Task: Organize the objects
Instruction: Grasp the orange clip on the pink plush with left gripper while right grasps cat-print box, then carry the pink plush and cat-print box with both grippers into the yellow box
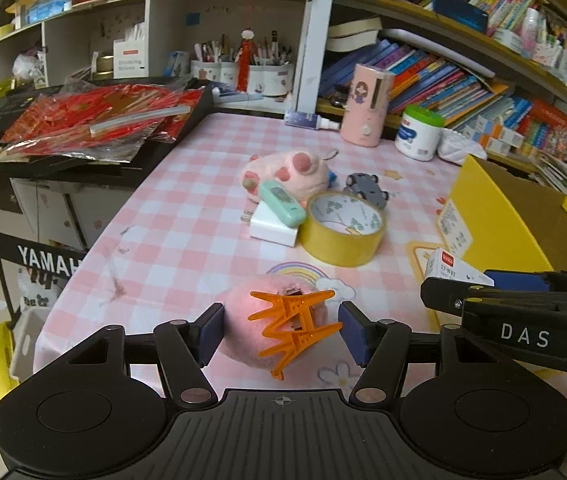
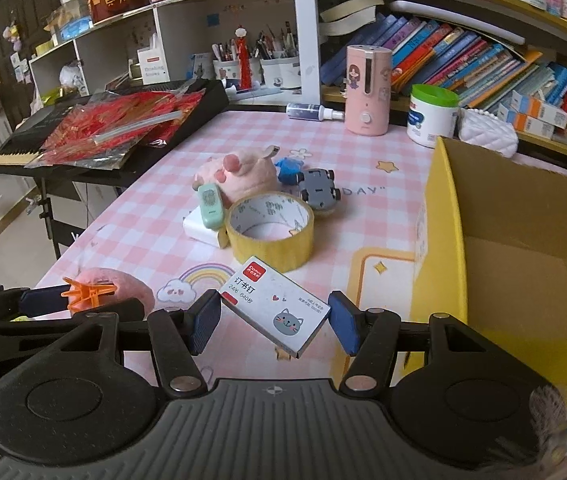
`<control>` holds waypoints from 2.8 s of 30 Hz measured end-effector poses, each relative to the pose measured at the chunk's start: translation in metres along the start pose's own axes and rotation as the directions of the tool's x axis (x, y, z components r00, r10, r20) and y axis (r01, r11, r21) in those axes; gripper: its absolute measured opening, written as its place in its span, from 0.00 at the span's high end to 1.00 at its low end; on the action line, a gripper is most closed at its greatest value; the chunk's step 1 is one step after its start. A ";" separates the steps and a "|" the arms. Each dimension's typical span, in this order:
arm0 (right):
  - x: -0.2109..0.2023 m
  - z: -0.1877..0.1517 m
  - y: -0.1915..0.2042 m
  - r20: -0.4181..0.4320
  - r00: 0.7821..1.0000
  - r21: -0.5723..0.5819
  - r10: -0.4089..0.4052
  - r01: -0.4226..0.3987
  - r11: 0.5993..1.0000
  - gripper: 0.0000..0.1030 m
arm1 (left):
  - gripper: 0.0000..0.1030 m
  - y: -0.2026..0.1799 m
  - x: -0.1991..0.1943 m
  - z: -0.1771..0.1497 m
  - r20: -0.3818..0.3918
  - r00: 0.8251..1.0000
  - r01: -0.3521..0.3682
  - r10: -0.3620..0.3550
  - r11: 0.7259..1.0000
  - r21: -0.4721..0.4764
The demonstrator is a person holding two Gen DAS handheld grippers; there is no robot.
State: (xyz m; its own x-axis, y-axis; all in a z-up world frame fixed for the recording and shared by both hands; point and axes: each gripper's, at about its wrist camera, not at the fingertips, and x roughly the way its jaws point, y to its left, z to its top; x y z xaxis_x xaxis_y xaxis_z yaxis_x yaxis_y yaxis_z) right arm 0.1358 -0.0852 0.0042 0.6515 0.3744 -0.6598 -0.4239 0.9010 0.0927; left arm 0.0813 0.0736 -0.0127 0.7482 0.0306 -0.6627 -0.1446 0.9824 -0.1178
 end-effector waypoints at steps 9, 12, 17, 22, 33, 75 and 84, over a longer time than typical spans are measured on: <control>-0.034 -0.031 -0.007 -0.016 0.998 0.094 -0.065 0.066 0.993 0.45 | 0.41 -0.008 -0.029 -0.018 0.008 0.999 0.053 -0.054 0.997 0.054; -0.045 -0.042 -0.012 -0.021 0.995 0.129 -0.094 0.096 0.987 0.45 | 0.41 -0.011 -0.037 -0.023 0.010 0.997 0.070 -0.071 0.995 0.072; -0.063 -0.057 -0.018 -0.019 0.992 0.175 -0.128 0.130 0.976 0.45 | 0.41 -0.016 -0.048 -0.030 0.015 0.995 0.095 -0.097 0.991 0.098; -0.077 -0.069 -0.017 -0.014 0.989 0.191 -0.147 0.147 0.971 0.45 | 0.41 -0.022 -0.056 -0.038 0.012 0.992 0.125 -0.127 0.984 0.126; -0.110 -0.102 -0.031 -0.029 0.973 0.265 -0.229 0.228 0.937 0.45 | 0.41 -0.050 -0.066 -0.051 -0.004 0.975 0.220 -0.224 0.954 0.205; -0.138 -0.091 -0.104 -0.011 0.926 0.343 -0.378 0.359 0.868 0.45 | 0.58 -0.141 -0.062 -0.010 0.082 0.915 0.338 -0.394 0.863 0.375; -0.129 -0.049 -0.130 0.068 0.935 0.294 -0.348 0.315 0.903 0.45 | 0.59 -0.184 -0.053 0.025 0.171 0.883 0.341 -0.436 0.850 0.402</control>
State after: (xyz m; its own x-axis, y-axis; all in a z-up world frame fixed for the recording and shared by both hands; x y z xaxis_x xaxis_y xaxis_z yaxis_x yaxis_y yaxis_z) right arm 0.0763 -0.2616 0.0404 0.7996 0.0511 -0.5984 0.0074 0.9955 0.0949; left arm 0.0841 -0.1041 0.0623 0.8351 -0.3698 -0.4073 0.3927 0.9192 -0.0294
